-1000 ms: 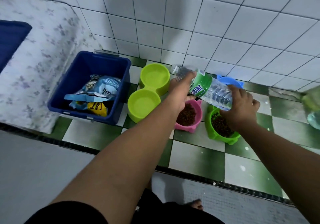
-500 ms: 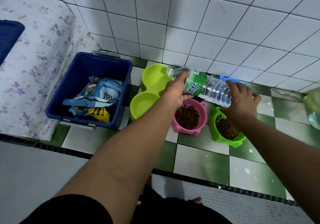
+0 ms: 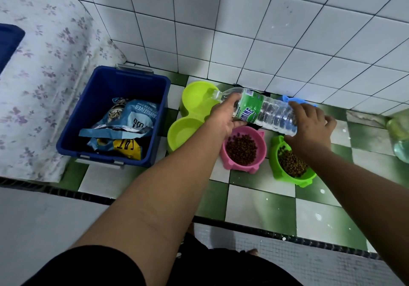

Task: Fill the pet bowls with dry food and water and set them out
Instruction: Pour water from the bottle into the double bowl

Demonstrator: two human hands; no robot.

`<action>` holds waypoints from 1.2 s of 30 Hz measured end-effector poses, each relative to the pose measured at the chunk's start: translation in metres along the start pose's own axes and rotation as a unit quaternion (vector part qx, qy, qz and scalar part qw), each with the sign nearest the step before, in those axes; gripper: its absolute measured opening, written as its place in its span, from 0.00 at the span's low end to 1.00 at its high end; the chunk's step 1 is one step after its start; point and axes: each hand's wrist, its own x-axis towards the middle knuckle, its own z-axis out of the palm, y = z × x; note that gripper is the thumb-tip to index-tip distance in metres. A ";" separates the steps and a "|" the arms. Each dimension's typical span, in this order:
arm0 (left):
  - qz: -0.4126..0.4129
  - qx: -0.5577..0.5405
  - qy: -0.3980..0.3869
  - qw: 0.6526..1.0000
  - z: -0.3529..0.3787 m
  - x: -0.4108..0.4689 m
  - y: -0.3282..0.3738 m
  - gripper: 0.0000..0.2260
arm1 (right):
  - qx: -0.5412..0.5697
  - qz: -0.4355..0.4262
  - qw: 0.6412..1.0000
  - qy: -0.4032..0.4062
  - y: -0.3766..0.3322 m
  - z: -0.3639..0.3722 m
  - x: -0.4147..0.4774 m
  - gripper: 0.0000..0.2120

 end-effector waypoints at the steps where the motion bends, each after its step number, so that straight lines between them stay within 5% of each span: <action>1: -0.001 -0.001 -0.002 1.000 0.000 0.000 0.000 0.21 | 0.000 0.001 1.000 0.000 0.000 0.000 -0.001 0.45; 11: -0.013 -0.009 -0.002 1.000 0.002 0.000 -0.002 0.27 | -0.004 0.003 1.000 -0.001 0.004 -0.005 -0.003 0.46; 16: -0.025 0.000 -0.015 1.000 0.001 -0.001 -0.002 0.20 | -0.005 0.000 1.000 0.000 0.004 -0.007 -0.003 0.45; 29: -0.009 -0.002 -0.007 1.000 0.002 -0.008 0.000 0.24 | -0.012 -0.011 1.000 0.007 0.004 -0.012 -0.002 0.45; 36: -0.016 0.000 -0.010 1.000 0.001 -0.007 -0.002 0.18 | -0.008 -0.010 1.000 0.008 0.004 -0.008 -0.004 0.45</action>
